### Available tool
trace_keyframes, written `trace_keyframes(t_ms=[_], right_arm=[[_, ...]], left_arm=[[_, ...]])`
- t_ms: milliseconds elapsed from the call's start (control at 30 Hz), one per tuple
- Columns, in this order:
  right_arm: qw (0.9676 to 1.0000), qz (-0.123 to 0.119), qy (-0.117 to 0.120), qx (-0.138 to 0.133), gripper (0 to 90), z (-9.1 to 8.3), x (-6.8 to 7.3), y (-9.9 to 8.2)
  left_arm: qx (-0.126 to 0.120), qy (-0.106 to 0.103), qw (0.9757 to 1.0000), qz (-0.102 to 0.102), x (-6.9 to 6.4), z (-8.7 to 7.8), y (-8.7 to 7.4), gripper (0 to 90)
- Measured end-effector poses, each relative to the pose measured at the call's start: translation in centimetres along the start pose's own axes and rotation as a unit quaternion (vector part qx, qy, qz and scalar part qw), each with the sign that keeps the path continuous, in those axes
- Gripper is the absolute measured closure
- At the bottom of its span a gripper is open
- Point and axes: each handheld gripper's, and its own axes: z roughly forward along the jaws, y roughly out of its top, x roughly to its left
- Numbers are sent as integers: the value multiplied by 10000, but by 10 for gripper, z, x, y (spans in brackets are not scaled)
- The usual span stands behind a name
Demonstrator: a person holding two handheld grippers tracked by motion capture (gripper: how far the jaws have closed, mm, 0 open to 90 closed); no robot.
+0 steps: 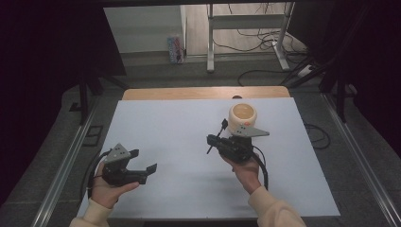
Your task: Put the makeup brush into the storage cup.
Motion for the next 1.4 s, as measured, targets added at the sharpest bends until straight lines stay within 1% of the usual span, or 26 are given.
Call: trace_keyframes(t_ms=[167,333,467,600,833,1000,1200,1400], right_arm=[[10000,-55,7,-61,835,0,0,6],[9999,-116,-30,-81,835,1,0,9],[9999,-62,-21,-157,835,2,-1,13],[9996,-169,-27,-207,835,4,0,20],[9993,-111,-30,-356,835,5,-4,32],[9989,-62,-98,-451,835,5,-11,37],[9987,-39,-192,-475,835,5,-20,39],[9983,-65,-344,-470,835,2,-28,40]], left_arm=[[-8,21,10000,-21,1,0,0,121],[0,10,10000,-24,2,0,0,121],[-45,-21,10000,-58,2,-1,0,122],[-33,-37,10000,-45,2,-1,1,123],[-42,-35,10000,-47,1,-2,1,124],[-57,-38,10000,-23,0,-3,2,123],[-65,-37,10000,-36,1,-4,1,123],[-58,-33,10000,-61,2,-4,1,123]])
